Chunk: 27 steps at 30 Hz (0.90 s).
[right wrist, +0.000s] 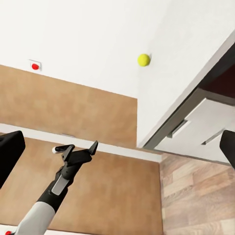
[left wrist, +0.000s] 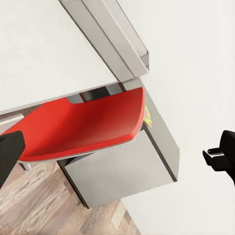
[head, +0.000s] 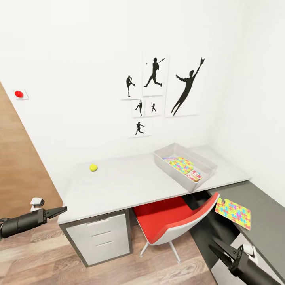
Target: Put all the toys in the child's room - the three board games (two on the bed and one on the table), the two jigsaw puzzles on the table, and the tennis ball on the table - inside the toy box on the table in the child's room.
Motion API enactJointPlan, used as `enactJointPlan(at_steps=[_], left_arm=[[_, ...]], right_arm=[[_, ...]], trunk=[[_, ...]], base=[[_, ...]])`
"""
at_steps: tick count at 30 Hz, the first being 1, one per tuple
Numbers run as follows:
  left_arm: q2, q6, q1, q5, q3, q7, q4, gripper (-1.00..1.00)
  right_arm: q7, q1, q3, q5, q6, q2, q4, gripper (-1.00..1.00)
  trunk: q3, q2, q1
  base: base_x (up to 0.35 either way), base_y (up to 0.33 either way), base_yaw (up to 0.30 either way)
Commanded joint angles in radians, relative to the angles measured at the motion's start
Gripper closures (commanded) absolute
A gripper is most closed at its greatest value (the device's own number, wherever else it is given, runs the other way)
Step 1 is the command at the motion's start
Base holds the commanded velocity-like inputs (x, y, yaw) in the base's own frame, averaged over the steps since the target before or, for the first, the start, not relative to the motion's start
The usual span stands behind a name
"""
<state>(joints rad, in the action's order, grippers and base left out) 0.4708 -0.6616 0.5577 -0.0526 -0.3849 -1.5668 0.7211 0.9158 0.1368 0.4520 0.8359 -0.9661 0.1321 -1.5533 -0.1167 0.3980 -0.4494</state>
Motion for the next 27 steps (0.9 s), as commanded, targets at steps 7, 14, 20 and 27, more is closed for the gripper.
enactJointPlan(at_steps=[7, 14, 20, 27], left_arm=[[0.000, -0.009, 0.001, 0.000, 0.000, -0.004, 0.000, -1.00], [0.001, -0.008, 0.001, 0.000, 0.000, -0.004, 0.000, -1.00], [0.002, -0.008, 0.001, 0.000, 0.000, -0.004, 0.000, -1.00], [0.003, -0.008, 0.001, 0.000, 0.000, -0.004, 0.000, -1.00]], right_arm=[[0.002, -0.001, 0.001, 0.000, -0.001, -0.001, -0.001, -1.00], [0.002, 0.000, 0.001, 0.000, 0.000, -0.002, 0.000, -1.00], [0.003, 0.000, 0.001, 0.001, 0.000, -0.002, 0.000, -1.00], [0.004, -0.001, 0.001, 0.002, 0.000, -0.003, 0.001, -1.00]], trunk=[[-0.002, 0.002, -0.001], [-0.001, 0.002, -0.001], [0.004, 0.002, -0.001], [0.012, 0.002, -0.001]], base=[[0.000, 0.107, 0.000], [0.000, 0.013, -0.018], [0.000, 0.003, -0.136], [0.000, 0.142, -0.193]])
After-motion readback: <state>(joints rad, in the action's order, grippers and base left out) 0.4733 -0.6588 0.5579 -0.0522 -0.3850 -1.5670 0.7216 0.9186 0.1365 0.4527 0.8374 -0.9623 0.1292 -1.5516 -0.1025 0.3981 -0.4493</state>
